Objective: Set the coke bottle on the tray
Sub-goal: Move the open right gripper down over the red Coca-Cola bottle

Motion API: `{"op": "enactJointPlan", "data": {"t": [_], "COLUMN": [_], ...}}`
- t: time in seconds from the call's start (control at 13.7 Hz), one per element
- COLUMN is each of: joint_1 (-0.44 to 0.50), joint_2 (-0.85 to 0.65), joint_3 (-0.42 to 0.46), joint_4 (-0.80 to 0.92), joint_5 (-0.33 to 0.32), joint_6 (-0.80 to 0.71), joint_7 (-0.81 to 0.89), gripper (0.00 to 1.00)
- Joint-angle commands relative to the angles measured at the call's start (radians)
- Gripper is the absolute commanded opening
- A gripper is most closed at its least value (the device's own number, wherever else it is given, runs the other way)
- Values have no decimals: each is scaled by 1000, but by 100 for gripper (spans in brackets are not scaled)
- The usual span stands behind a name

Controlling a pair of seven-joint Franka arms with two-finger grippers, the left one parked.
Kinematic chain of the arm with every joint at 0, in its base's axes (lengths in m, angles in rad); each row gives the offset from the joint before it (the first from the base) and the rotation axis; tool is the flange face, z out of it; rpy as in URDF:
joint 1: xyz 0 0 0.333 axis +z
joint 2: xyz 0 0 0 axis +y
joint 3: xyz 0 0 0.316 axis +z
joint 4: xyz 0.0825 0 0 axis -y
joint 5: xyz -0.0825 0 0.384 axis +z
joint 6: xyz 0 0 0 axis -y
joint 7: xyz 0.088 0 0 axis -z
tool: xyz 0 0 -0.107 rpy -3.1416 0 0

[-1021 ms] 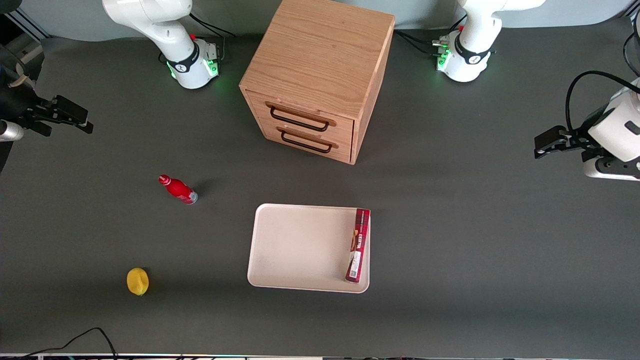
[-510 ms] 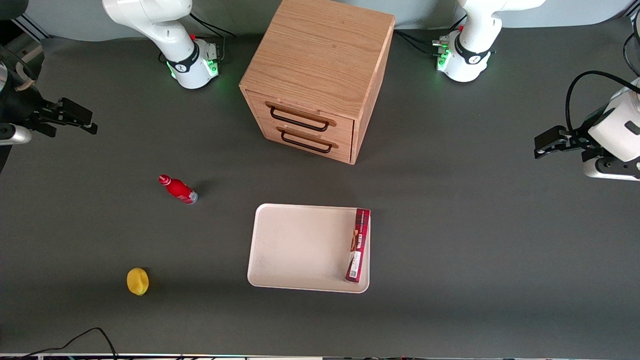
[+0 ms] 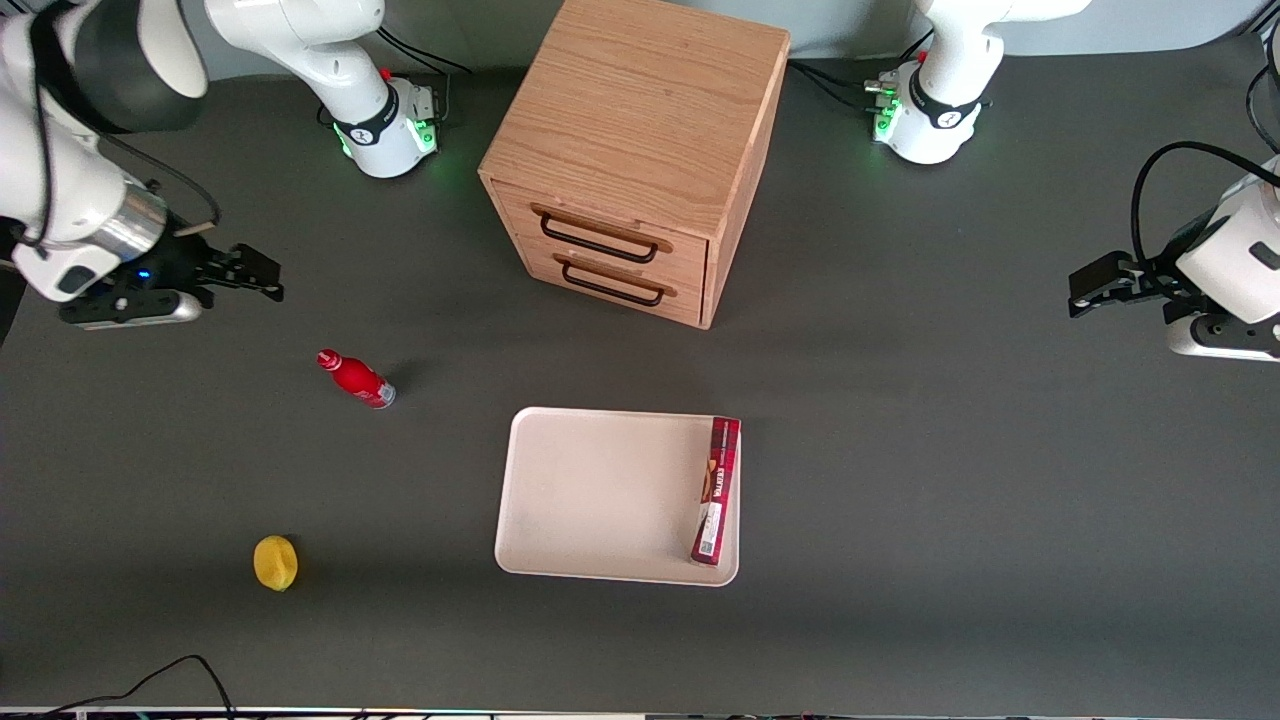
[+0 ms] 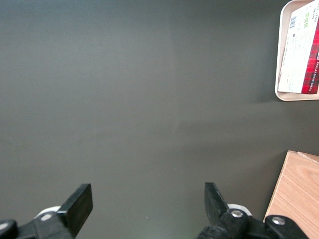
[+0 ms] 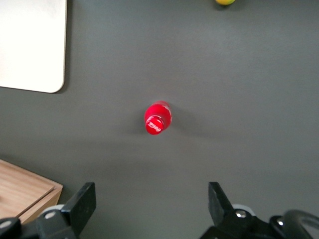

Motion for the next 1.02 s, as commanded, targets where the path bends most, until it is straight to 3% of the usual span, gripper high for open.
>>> {"op": "enactJointPlan", "data": {"t": [0.0, 0.58, 0.8, 0.95], "joint_1": [-11, -12, -12, -12], "joint_2": [3, 179, 199, 202], "joint_3": [21, 21, 21, 21], "joint_4": [-119, -164, -167, -169], "joint_5": [8, -30, -30, -32], "joint_6": [138, 386, 410, 411], "joint_7": [-11, -47, -47, -45], "gripper": [100, 97, 84, 60]}}
